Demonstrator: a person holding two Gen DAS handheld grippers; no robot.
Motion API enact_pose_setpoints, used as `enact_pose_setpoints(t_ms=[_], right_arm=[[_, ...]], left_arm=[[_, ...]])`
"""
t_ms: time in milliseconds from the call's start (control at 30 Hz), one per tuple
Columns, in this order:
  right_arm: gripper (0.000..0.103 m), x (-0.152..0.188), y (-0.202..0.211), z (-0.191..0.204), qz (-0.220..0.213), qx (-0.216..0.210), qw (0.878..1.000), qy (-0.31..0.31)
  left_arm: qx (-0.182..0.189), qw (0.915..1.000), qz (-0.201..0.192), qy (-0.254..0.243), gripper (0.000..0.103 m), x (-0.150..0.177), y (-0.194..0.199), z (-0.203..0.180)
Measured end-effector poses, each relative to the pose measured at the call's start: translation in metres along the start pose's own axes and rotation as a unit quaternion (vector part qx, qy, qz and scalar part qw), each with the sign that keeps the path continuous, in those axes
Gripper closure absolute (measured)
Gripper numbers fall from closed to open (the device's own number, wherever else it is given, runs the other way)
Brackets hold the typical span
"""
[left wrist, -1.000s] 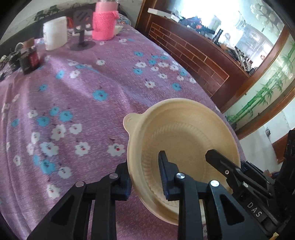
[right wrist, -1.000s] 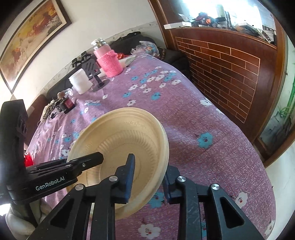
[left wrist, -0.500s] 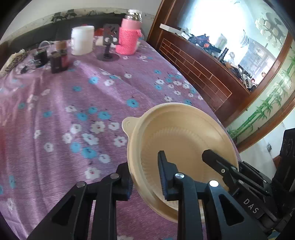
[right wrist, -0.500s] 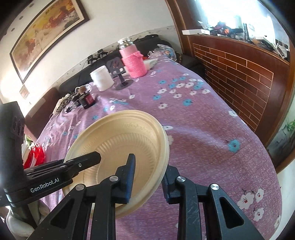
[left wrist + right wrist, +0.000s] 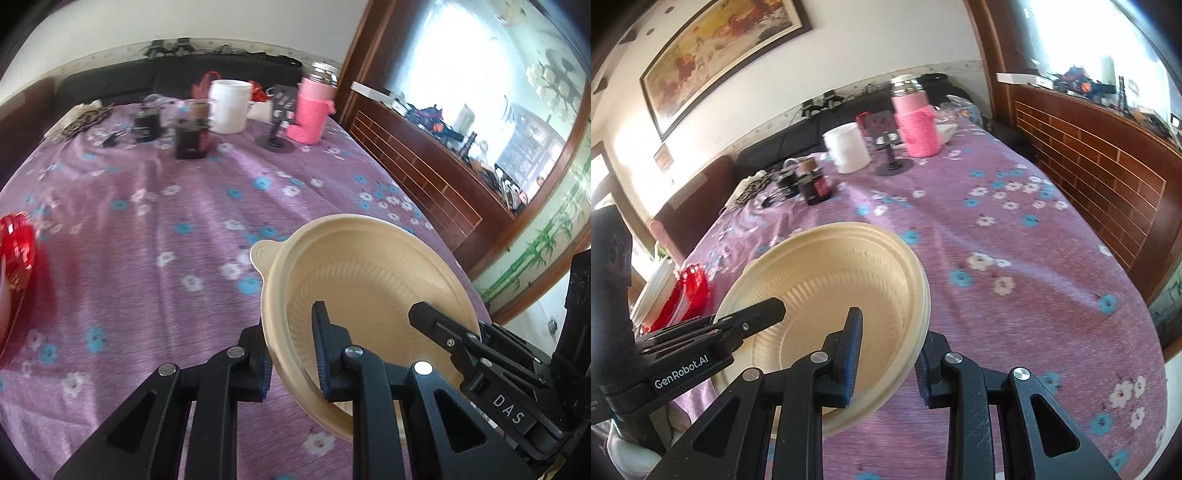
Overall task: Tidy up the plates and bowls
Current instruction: 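Carry the beige bowl with both tools toward the red plate stack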
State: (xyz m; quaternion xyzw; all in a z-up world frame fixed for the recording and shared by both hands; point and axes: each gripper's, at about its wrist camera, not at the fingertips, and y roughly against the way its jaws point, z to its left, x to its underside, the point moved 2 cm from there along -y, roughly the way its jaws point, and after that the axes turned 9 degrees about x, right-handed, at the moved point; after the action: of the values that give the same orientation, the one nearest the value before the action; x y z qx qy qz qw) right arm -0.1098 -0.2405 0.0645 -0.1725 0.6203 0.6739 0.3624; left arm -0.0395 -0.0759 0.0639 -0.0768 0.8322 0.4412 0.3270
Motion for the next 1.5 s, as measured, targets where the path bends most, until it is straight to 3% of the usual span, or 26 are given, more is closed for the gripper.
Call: enact_pose_setpoints(t_ms=[600, 900, 1233, 1500], right_arm=[[0.075, 0.001, 0.005, 0.118, -0.011, -0.05, 0.995, 0.082], [0.075, -0.005, 0.007, 0.164, -0.019, -0.064, 0.992, 0.111], [0.074, -0.011, 0.014, 0.229, -0.035, -0.1, 0.983, 0.149], [0.074, -0.011, 0.017, 0.285, -0.043, -0.124, 0.974, 0.185]], left_arm=[[-0.056, 0.9931, -0.085, 0.06, 0.085, 0.015, 0.09, 0.082], [-0.079, 0.9874, -0.115, 0.074, 0.085, 0.022, 0.122, 0.105], [-0.112, 0.9757, -0.154, 0.108, 0.085, 0.025, 0.168, 0.144], [-0.137, 0.9615, -0.195, 0.137, 0.085, 0.028, 0.206, 0.183]])
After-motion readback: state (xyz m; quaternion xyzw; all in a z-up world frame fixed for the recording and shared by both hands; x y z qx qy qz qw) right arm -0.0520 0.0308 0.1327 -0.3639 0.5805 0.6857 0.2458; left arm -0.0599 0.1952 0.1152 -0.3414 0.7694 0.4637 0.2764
